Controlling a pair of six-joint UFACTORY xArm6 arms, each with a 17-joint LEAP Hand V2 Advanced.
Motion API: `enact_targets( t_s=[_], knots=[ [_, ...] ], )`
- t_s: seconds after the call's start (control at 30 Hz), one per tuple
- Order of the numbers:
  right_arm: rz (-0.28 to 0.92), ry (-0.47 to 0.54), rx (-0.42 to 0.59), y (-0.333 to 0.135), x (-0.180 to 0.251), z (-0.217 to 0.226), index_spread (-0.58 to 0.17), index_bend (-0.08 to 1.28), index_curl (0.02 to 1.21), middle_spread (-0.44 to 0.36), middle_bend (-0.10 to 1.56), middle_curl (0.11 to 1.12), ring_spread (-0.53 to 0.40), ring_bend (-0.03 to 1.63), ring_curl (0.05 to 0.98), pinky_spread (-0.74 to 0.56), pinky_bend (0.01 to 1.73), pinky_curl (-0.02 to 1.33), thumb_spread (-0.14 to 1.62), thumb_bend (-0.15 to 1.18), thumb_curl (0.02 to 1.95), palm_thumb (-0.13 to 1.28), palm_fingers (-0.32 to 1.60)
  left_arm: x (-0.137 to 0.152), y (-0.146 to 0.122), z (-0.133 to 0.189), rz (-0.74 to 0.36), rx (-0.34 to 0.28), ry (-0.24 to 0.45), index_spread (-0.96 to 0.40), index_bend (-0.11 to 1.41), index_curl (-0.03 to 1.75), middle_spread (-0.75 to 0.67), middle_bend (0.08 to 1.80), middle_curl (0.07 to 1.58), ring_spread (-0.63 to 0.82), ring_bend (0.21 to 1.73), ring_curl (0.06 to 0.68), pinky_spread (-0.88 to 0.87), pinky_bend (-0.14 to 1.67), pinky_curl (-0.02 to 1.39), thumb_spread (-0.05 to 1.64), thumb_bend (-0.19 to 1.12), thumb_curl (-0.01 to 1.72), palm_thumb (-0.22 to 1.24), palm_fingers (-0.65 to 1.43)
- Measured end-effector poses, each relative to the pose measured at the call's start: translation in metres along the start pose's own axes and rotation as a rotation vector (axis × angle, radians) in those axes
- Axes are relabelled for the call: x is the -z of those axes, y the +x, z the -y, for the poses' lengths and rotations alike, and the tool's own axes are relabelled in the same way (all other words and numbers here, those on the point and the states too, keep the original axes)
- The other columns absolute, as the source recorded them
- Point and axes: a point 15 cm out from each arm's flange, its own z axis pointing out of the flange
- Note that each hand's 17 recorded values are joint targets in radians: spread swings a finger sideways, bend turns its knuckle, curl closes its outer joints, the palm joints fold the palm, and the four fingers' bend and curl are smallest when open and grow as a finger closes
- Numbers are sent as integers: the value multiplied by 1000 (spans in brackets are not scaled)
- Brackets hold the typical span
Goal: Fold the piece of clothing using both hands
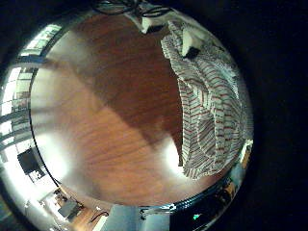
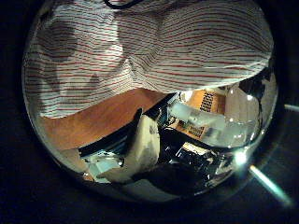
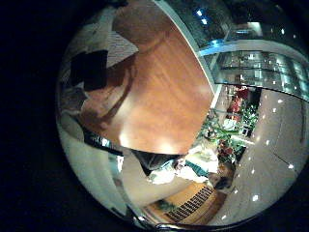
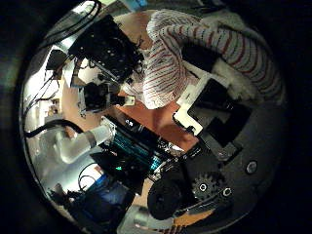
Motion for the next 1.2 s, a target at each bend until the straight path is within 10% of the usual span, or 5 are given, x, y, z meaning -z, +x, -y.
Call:
enact_targets(
  t_s=[0.5,0.87,1.0,1.1,1.2],
  knots=[
    [-5,2,26,-17,1,11,-292,1023,936,-146,1278,835,-240,1308,827,-234,1203,961,978,-13,765,1004,1096,72,-49,-40,-47,102,149,8,161,321,179,250,365,269,679,216,441,311,308,1365,-11,279,180,174],
    [-19,-17,124,-78,-23,52,-294,1017,935,-147,1275,828,-239,1304,823,-236,1199,972,969,-24,751,954,1083,68,-92,-76,-75,211,137,21,160,320,157,255,382,250,669,213,427,305,312,1347,-14,292,196,183],
    [-21,2,152,-100,-31,65,-333,769,897,-171,1156,782,-249,1303,775,-311,1166,897,987,-28,721,906,937,69,-100,-89,-91,232,130,25,158,317,154,248,387,248,673,215,421,310,316,1336,-12,294,189,178],
    [-14,18,160,-107,-34,72,-367,331,790,-245,926,710,-304,1309,741,-412,1229,855,1007,-48,692,827,374,71,-102,-94,-89,243,141,26,159,315,153,246,389,248,674,215,419,310,316,1329,-12,294,185,178],
    [25,51,159,-117,-34,79,-383,205,678,-226,713,625,-308,1194,674,-341,1178,824,1025,-37,663,784,72,72,-102,-98,-88,246,144,27,160,314,153,245,391,248,674,215,418,311,317,1323,-14,295,182,177]
  ],
)
